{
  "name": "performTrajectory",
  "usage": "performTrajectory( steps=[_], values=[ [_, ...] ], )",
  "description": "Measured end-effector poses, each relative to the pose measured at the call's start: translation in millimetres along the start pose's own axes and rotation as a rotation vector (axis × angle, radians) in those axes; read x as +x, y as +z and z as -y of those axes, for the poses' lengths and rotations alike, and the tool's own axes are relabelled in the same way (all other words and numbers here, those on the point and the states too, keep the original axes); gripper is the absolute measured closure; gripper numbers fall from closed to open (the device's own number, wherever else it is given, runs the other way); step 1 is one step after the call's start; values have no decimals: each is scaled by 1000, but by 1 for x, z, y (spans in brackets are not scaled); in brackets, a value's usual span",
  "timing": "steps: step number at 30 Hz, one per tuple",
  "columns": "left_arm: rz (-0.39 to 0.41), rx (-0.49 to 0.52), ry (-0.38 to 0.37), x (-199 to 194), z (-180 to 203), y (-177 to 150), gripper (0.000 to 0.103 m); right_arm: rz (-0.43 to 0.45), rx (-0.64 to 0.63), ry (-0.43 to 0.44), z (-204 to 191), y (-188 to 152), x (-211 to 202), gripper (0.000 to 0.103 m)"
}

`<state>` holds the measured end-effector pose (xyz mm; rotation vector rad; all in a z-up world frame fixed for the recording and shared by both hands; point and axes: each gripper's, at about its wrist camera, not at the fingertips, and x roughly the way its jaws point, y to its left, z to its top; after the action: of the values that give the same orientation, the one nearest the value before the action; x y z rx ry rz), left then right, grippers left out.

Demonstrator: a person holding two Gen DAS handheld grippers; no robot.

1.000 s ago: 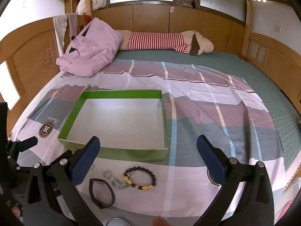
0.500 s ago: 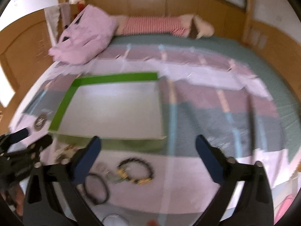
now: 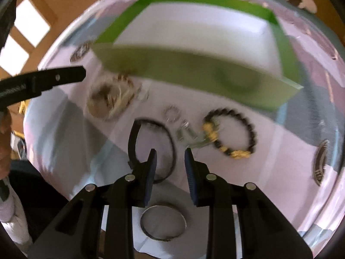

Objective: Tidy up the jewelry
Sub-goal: 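Grasp the white watch with the left tool while the right tool grasps the black-band watch, then lower both watches into the green box and open both tools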

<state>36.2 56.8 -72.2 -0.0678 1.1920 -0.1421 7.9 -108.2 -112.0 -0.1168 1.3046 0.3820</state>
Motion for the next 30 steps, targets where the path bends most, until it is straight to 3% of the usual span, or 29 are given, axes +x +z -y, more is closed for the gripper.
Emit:
performTrajectory(
  steps=[5, 7, 8, 9, 11, 13, 22, 30],
  values=[
    [-58, 34, 22, 26, 3, -7, 51, -17, 2, -29, 1, 0, 15, 79],
    [-80, 40, 33, 35, 4, -8, 51, -11, -4, -38, 1, 2, 16, 96],
    [-91, 40, 37, 39, 4, -8, 52, -11, -3, -33, 1, 2, 16, 98],
    [-101, 35, 44, 43, 3, -8, 54, -9, -6, -36, 0, 3, 16, 99],
    [-124, 18, 60, 51, -1, -8, 74, -3, -20, -49, -3, 3, 17, 100],
    [-130, -5, 48, 54, -6, -8, 82, 2, -19, -48, -1, 6, 15, 100],
    [4, -39, -34, 9, -14, -1, 84, 126, 34, -32, 24, 8, -28, 100],
    [109, -20, -82, -20, 4, 12, 84, 256, 112, -7, 46, 22, -68, 100]
  ],
)
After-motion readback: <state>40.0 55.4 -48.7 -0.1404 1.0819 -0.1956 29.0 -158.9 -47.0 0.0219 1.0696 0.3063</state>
